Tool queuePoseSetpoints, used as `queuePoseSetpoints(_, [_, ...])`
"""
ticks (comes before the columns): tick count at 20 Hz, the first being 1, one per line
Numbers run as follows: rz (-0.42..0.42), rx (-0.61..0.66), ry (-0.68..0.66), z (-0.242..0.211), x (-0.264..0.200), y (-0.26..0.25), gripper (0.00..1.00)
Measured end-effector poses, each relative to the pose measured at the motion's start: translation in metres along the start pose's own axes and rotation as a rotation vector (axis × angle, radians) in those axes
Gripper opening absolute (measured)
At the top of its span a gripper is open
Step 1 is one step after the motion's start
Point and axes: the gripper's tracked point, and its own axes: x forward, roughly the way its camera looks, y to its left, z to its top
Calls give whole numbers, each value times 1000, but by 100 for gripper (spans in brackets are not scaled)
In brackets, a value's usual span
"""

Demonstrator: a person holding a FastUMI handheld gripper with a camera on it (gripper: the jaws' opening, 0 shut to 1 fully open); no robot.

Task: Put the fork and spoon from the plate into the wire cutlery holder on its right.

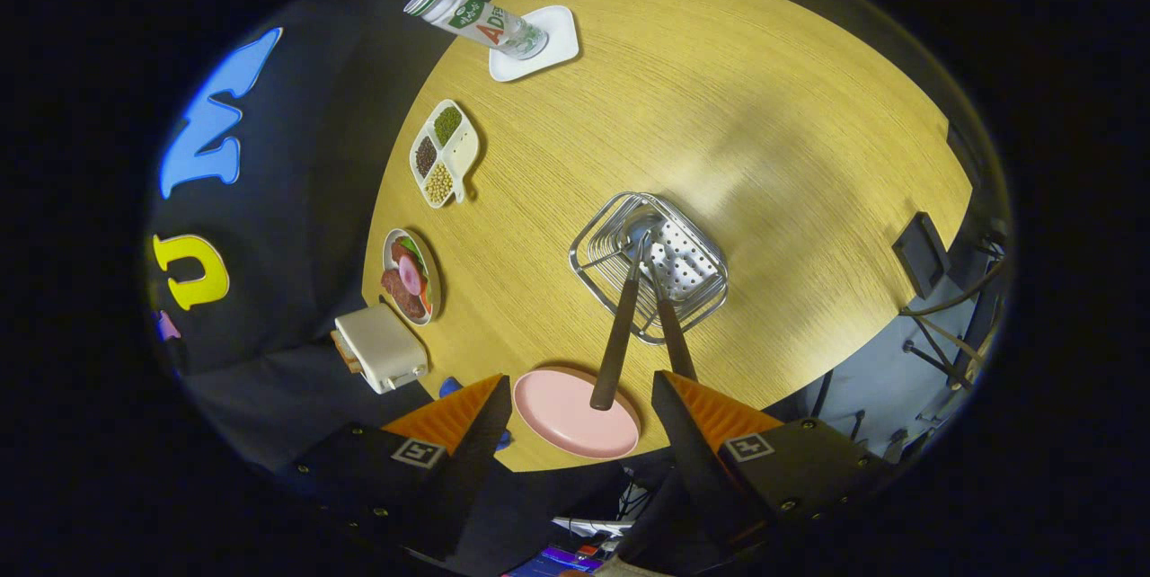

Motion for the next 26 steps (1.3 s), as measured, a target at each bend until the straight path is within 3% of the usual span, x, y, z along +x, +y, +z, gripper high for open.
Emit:
queuePoseSetpoints(6, [-4,18,-17,-6,-7,4,98])
queuePoseSetpoints(14, [8,-93,-227,2,-39,30,98])
queuePoseSetpoints(26, [-169,-671,-627,0,-73,67,98])
